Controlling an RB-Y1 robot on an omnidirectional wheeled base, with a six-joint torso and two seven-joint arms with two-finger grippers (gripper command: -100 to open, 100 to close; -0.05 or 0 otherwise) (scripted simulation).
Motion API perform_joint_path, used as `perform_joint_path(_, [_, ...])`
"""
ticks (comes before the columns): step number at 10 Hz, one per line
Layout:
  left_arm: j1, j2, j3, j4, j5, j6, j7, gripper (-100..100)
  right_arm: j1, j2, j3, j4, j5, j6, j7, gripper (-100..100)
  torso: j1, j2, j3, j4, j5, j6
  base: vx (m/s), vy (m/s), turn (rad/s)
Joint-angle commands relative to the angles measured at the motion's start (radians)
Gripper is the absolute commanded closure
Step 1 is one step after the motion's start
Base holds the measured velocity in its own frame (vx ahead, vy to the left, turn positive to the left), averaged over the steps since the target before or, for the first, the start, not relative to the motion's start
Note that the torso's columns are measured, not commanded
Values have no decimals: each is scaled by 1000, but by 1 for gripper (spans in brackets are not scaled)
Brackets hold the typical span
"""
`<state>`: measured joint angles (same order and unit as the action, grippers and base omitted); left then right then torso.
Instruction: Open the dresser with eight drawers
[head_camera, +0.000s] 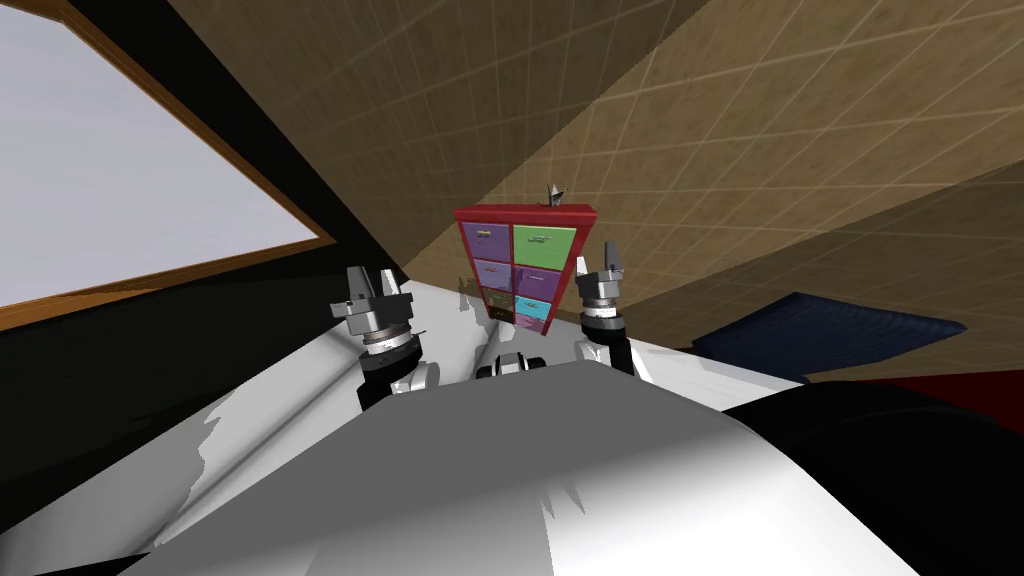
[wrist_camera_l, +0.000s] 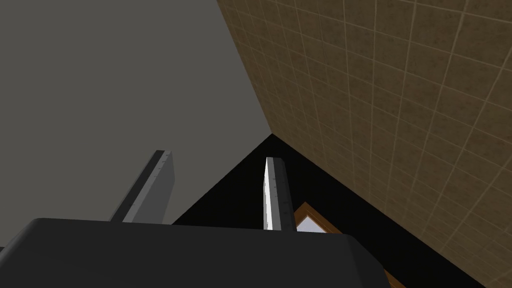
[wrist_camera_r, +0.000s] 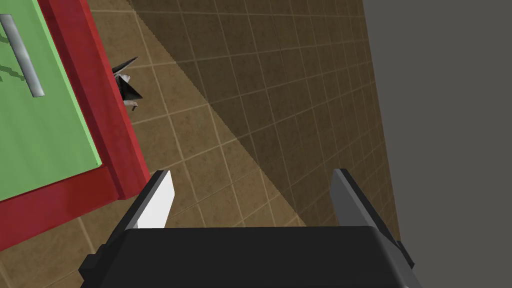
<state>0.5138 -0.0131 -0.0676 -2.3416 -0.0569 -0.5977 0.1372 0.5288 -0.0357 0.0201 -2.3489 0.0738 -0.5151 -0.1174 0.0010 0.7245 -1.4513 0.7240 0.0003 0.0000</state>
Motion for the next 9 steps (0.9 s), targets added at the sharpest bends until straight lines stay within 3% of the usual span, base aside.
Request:
perform_joint_path(1, [0,0,0,0,0,0,0,0,-20,-56,-18,31,18,-6,54,-100,1,9,-20,10,0,0,49,68,-35])
perform_joint_path(3, [0,0,0,0,0,0,0,0,-43,-85,-39,66,42,-13,113,-100,2,12,-25,13,0,0,64,101,-56])
perform_joint_path(9, [0,0,0,0,0,0,0,0,-89,-112,-83,132,88,-31,255,-100,-1,14,-24,14,0,0,54,89,-41])
